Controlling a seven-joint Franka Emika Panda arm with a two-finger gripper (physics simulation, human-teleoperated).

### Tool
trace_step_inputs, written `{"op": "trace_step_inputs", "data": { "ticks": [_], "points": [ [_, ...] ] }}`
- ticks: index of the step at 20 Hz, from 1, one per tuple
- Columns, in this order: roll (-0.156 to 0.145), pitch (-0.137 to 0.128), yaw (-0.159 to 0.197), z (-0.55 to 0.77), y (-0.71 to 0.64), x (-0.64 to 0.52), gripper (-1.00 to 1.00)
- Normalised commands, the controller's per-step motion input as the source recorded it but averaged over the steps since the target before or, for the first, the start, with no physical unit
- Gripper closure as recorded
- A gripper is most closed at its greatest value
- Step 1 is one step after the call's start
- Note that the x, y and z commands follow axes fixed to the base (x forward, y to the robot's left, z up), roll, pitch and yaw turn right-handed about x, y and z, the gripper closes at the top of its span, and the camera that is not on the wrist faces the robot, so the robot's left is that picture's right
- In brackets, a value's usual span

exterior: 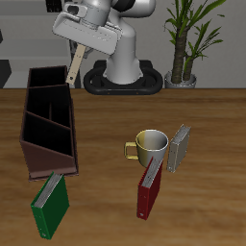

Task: Place the right yellow book into the right desk caddy's back compartment

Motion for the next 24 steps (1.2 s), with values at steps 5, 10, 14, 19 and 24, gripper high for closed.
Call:
{"op": "trace_step_inputs", "data": {
  "ticks": [5,10,14,19,24],
  "points": [
    [-0.061,-0.032,0.027,0.16,-0.29,-0.04,1.0],
    [-0.039,-0.005,0.023,0.02,-0.23,-0.01,1.0],
    [-0.044,-0.035,0.016,0.12,-0.21,0.07,1.0],
    [-0.009,-0.014,0.007,0.08,-0.07,0.11,1.0],
    [0.008,0.015,-0.011,-0.05,0.02,0.07,1.0]
  ]
}}
